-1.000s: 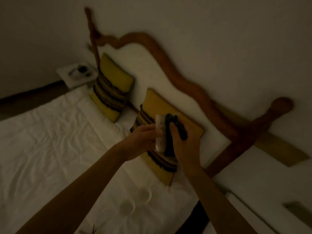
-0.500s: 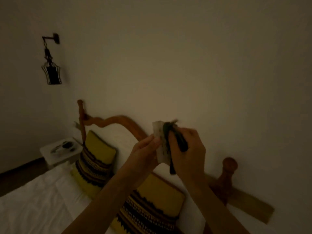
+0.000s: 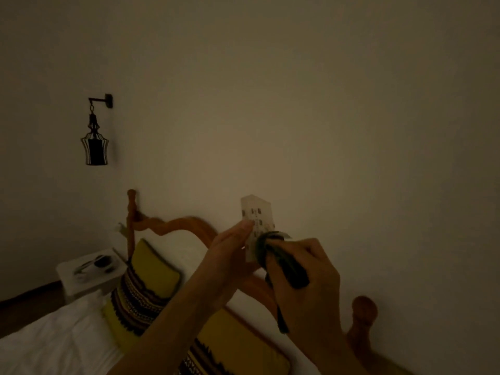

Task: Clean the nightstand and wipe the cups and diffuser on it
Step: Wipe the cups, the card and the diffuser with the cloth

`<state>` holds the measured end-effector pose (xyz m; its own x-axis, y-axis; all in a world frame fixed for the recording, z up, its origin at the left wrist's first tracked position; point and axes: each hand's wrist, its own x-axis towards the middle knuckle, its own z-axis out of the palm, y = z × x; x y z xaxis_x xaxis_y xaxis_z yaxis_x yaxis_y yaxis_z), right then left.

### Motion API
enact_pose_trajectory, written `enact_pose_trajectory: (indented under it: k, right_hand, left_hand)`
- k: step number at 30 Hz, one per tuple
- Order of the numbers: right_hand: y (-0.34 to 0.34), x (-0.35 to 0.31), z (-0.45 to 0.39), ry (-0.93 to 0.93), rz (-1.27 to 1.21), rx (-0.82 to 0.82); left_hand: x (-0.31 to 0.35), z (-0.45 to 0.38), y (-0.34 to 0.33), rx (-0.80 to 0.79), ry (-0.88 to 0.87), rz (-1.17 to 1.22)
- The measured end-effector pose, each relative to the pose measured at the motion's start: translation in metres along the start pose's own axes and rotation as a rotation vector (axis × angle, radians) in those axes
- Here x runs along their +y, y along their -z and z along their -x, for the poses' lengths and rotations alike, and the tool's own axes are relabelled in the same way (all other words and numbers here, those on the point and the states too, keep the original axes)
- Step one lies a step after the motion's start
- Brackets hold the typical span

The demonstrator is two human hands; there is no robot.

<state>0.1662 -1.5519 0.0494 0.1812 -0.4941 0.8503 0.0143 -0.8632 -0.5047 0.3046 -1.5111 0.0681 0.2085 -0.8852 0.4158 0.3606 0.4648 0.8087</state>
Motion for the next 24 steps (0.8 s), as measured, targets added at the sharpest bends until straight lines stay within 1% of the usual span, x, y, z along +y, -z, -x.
enact_pose_trajectory:
  k: [2,4,7,9,12,15,16,18,21,23,24]
  right_hand:
    - [0.002,-0.001,-0.012,0.026,-0.028,0.031]
    - [0.006,0.002,-0.041,-0.024,-0.006,0.079]
    - [0.01,0.01,-0.064,-0.106,0.058,0.033]
    - [0.01,0.012,-0.047,-0.064,0.009,0.006]
    - [0.01,0.0,-0.022,0.002,-0.078,-0.033]
    - [0.015,-0.003,-0.054,-0.021,-0.022,0.071]
    - [0.017,-0.004,-0.07,-0.041,0.024,0.089]
    - [0.02,-0.006,-0.083,-0.056,0.057,0.063]
    - [0.023,-0.007,-0.056,0.04,0.015,0.004]
    - [0.024,-0.011,-0.034,0.083,-0.039,-0.003]
    - [0.025,-0.012,-0.033,0.08,-0.044,0.019]
  left_hand:
    - [-0.008,0.003,-0.005,-0.041,0.027,-0.05]
    - [-0.016,0.006,-0.012,-0.074,0.03,-0.113]
    - [-0.008,0.0,-0.018,-0.018,-0.018,-0.113]
    - [0.006,-0.006,-0.016,-0.004,-0.041,-0.042]
    - [0.016,-0.004,-0.015,-0.02,-0.035,-0.026]
    - [0.005,0.005,-0.027,-0.097,0.006,-0.137]
    - [0.003,0.005,-0.03,-0.094,0.0,-0.161]
    - [0.009,0.003,-0.038,-0.055,-0.041,-0.173]
    - [0.028,-0.001,-0.04,-0.005,-0.074,-0.065]
    - [0.031,0.002,-0.039,-0.006,-0.066,-0.071]
    - [0.028,0.005,-0.04,-0.025,-0.053,-0.105]
